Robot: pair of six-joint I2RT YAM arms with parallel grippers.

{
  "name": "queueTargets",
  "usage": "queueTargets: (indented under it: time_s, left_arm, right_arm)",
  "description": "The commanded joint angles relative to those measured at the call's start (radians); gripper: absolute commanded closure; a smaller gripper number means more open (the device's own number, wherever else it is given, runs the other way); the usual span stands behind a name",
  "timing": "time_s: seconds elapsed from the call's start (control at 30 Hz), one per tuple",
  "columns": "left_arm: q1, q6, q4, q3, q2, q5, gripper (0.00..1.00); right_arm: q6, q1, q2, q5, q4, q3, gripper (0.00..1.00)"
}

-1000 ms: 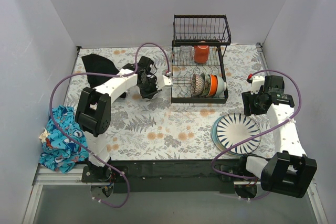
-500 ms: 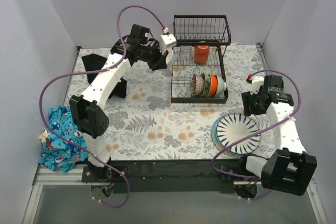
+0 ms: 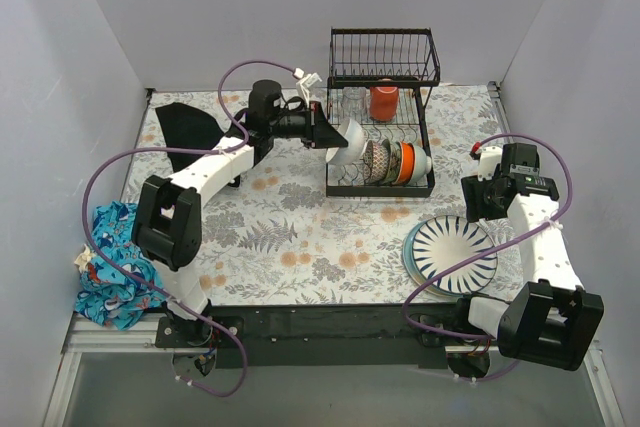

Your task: Load the mixed dishes into the dish rack

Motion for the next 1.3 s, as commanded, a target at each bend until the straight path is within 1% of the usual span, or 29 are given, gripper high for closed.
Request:
queueTargets:
  time_s: [0.0,0.03,0.1,0.13,0.2,0.23,0.33,0.37,0.63,0.9,1.1,1.27]
  left_arm:
    - [0.023,-0.391,0.452,-0.046,-0.014,0.062,1.00]
    - [0.026,-0.431,0.520,-0.052,0.016,0.060,1.00]
    - [0.031,-0.541,0.588,-0.073,0.039,0.033,1.00]
    - [0.032,-0.571,0.632,-0.086,0.059,0.026,1.00]
    - [0.032,-0.617,0.663,-0.092,0.082,0.005,1.00]
    - [0.034,-0.664,0.688,-0.100,0.093,-0.001,1.00]
    - [0.034,-0.727,0.717,-0.107,0.135,-0.034,1.00]
    - [0.034,-0.743,0.728,-0.109,0.151,-0.037,1.00]
    - [0.034,-0.875,0.815,-0.101,0.259,-0.098,1.00]
    - [0.031,-1.020,0.872,-0.178,0.313,-0.178,1.00]
    - [0.029,-1.070,0.903,-0.205,0.352,-0.193,1.00]
    - [0.023,-1.082,0.918,-0.157,0.395,-0.184,1.00]
  right_arm:
    - [0.009,-0.005,-0.027,0.019,-0.012,0.002,0.35]
    - [0.008,-0.003,-0.027,0.020,-0.015,0.001,0.35]
    - [0.006,-0.003,-0.028,0.028,-0.019,-0.001,0.35]
    - [0.005,-0.005,-0.027,0.031,-0.019,-0.001,0.35]
    - [0.001,-0.003,-0.024,0.036,-0.022,0.001,0.35]
    - [0.000,-0.003,-0.024,0.036,-0.023,0.001,0.35]
    - [-0.005,-0.005,-0.014,0.036,-0.032,0.004,0.35]
    - [-0.006,-0.005,-0.010,0.063,-0.034,0.007,0.35]
    - [-0.032,-0.005,0.048,0.106,-0.063,0.050,0.36]
    - [-0.063,-0.003,0.108,0.149,-0.089,0.110,0.36]
    - [-0.078,-0.003,0.157,0.168,-0.100,0.159,0.36]
    - [-0.088,-0.003,0.187,0.177,-0.101,0.176,0.36]
